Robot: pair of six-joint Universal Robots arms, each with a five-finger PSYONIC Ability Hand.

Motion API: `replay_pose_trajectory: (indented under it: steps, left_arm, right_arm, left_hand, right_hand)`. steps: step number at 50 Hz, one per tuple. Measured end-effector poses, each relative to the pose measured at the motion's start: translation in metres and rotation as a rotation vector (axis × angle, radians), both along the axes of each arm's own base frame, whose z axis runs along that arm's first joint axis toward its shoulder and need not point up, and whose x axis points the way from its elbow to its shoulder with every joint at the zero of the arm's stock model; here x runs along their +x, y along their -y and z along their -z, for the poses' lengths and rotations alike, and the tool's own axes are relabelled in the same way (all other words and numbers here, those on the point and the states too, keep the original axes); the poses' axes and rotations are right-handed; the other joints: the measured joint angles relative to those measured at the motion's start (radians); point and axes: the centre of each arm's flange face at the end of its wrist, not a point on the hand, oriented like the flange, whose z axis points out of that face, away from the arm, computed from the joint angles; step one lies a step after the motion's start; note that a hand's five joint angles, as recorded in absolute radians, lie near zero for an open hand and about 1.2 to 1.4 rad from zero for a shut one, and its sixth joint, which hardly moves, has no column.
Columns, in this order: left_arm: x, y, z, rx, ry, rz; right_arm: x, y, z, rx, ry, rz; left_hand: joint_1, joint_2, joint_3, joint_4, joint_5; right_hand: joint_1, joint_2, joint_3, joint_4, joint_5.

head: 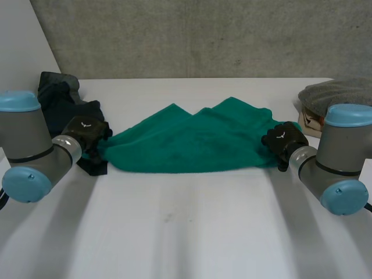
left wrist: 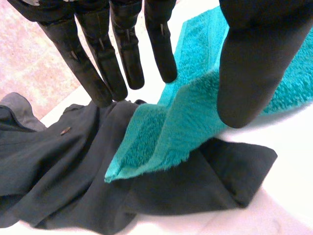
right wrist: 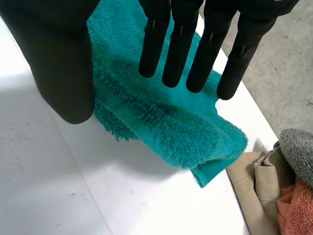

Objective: Fold the laundry.

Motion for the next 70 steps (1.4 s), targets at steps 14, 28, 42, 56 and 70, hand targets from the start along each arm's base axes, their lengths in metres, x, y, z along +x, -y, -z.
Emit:
replay_pose_trajectory:
  steps: [14, 28, 42, 56, 70]
  left_arm:
    - [0.01, 0.001, 0.006, 0.015, 0.084, 0.001]
    - [-0.007, 0.003, -0.011, -0.054, 0.063, 0.046]
    - [-0.033, 0.008, -0.09, -0.274, -0.055, 0.055]
    - [-0.062, -0.018, -0.164, -0.426, -0.159, 0.125]
    - [-0.067, -0.099, -0.239, -0.585, -0.236, 0.266]
  right_arm:
    - [0.002, 0.004, 0.013, 0.04, 0.066, 0.016]
    - [0.001, -0.004, -0.007, -0.012, 0.115, 0.003]
    - [-0.01, -0.096, -0.046, 0.415, 0.019, -0.111]
    - [-0.001, -0.087, -0.095, 0.353, 0.124, -0.077]
    - [0.041, -0.019, -0.099, 0.083, 0.282, -0.077]
  left_hand:
    - [-0.065, -0.083, -0.085, -0.08, -0.081]
    - [0.558, 0.566, 0.553, 0.567, 0.53]
    - [0.558, 0.566, 0.553, 0.568, 0.53]
    - [0.558, 0.566, 0.554, 0.568, 0.53]
    - [0.558, 0.569, 0.556, 0.571, 0.53]
  right_hand:
    - [-0.017, -0.014, -0.027, -0.017, -0.022]
    - [0.463, 0.522, 0.538, 0.552, 0.528]
    - [0.463, 0.522, 0.538, 0.552, 0.538]
    - [-0.314, -0.305, -0.321, -0.315, -0.315]
    - [-0.42, -0.44, -0.437, -0.43, -0.403]
